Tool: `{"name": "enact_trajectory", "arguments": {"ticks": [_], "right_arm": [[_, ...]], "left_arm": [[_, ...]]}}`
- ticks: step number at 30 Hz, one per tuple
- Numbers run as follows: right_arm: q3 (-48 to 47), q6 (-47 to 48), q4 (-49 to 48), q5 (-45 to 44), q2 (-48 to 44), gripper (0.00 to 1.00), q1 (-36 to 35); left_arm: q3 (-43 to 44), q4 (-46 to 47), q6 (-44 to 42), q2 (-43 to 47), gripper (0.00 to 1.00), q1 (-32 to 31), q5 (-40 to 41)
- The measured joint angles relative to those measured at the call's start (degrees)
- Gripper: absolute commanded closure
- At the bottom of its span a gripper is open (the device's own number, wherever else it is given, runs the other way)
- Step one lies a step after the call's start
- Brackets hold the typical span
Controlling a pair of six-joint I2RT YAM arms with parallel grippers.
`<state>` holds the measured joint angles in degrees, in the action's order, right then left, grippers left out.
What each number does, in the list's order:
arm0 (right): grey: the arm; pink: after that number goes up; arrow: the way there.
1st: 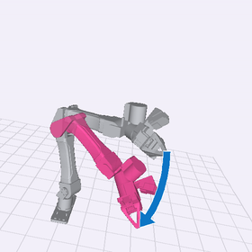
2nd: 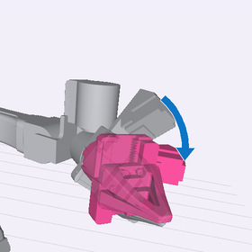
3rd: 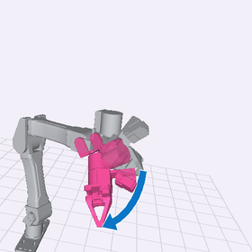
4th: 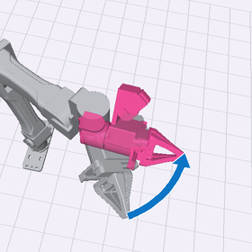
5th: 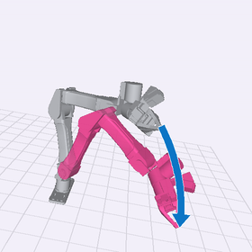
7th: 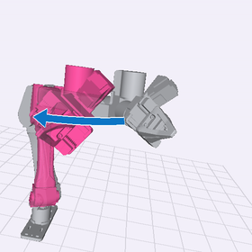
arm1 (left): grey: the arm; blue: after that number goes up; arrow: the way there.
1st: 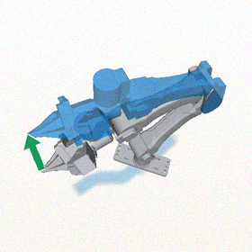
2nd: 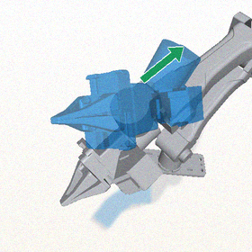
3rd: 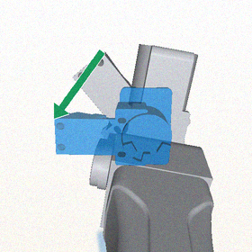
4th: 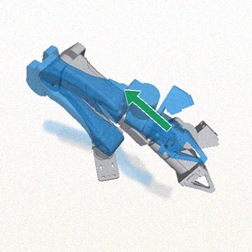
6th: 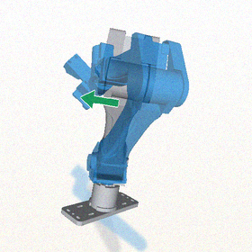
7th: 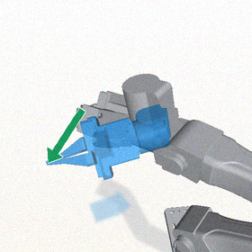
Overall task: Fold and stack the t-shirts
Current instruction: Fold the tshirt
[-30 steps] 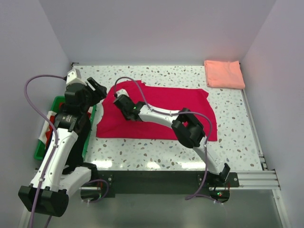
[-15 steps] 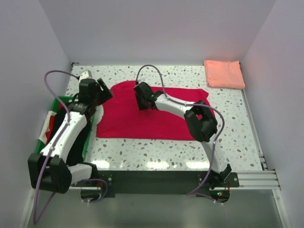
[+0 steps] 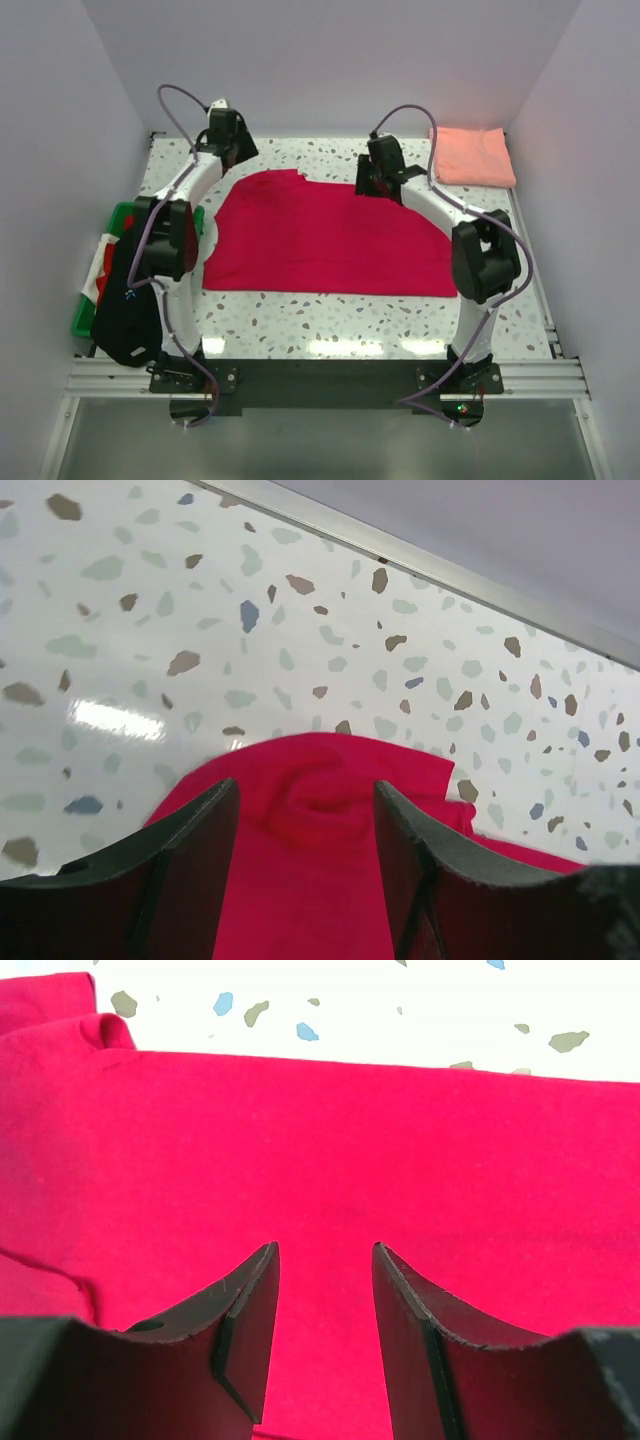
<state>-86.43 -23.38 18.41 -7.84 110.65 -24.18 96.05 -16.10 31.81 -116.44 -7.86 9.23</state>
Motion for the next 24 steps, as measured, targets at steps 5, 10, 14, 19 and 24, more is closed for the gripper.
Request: {"name": "enact_trajectory", "arguments": {"ticks": [5, 10, 14, 19, 24], "right_arm": [[0.3, 0.0, -0.2, 3.4, -0.6, 0.54, 2.2], [0.3, 0.0, -0.2, 5.0, -0.6, 0.54, 3.4], [0.3, 0.0, -0.3, 6.2, -0.6, 0.54, 3.6], [0.3, 0.0, -0.6, 7.4, -0.5, 0.54, 3.6], [0.3, 0.0, -1.1, 8.2, -0.5, 0.55, 3.7]], "left_arm": [[8.2, 0.4, -6.3, -10.7, 0.41, 0.0, -4.6], [9.3, 0.2, -11.6, -14.7, 0.4, 0.0, -9.1], [9.3, 0.6, -13.6, -14.9, 0.4, 0.0, -11.5], [9.3, 1.6, -15.0, -16.0, 0.4, 0.0, -13.3], [10.2, 2.7, -15.4, -19.3, 0.42, 0.0, -13.8]]}}
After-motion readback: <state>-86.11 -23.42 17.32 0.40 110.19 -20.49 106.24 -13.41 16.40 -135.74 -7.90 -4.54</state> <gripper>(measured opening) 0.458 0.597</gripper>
